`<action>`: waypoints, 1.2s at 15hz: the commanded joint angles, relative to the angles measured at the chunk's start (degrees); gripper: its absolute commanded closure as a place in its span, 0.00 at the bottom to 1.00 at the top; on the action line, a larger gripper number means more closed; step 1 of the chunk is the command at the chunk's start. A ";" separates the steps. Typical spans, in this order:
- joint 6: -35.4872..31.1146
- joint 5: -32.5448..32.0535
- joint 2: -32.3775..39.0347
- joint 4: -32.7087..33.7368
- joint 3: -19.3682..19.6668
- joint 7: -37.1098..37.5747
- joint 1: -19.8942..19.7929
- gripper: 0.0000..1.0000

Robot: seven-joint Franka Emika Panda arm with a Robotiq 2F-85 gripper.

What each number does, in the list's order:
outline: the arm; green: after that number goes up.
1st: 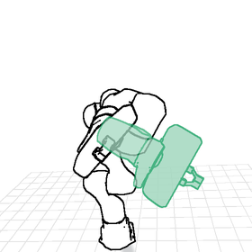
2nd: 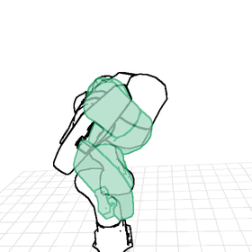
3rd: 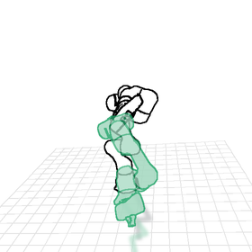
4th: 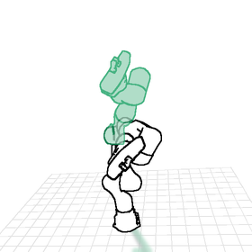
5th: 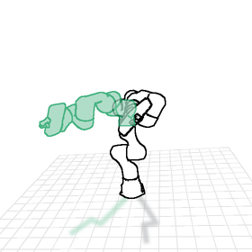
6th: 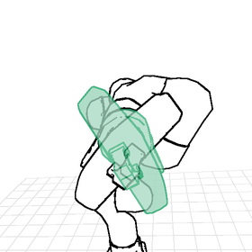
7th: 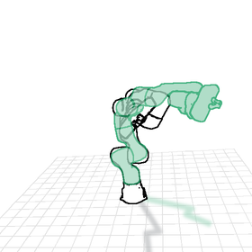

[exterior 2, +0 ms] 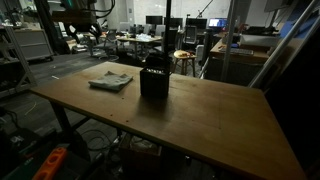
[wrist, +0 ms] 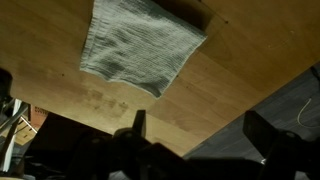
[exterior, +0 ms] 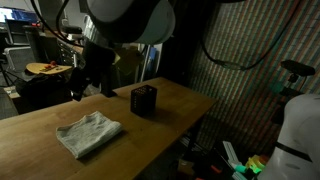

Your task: Put the white towel in the black box

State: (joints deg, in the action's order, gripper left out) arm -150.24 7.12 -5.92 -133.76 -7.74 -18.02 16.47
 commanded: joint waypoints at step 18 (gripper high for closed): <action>-3.75 -0.66 33.83 21.45 -7.58 -12.91 -13.94 0.00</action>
State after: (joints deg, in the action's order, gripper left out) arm -153.50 6.99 23.73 -116.40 -13.55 -29.35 4.39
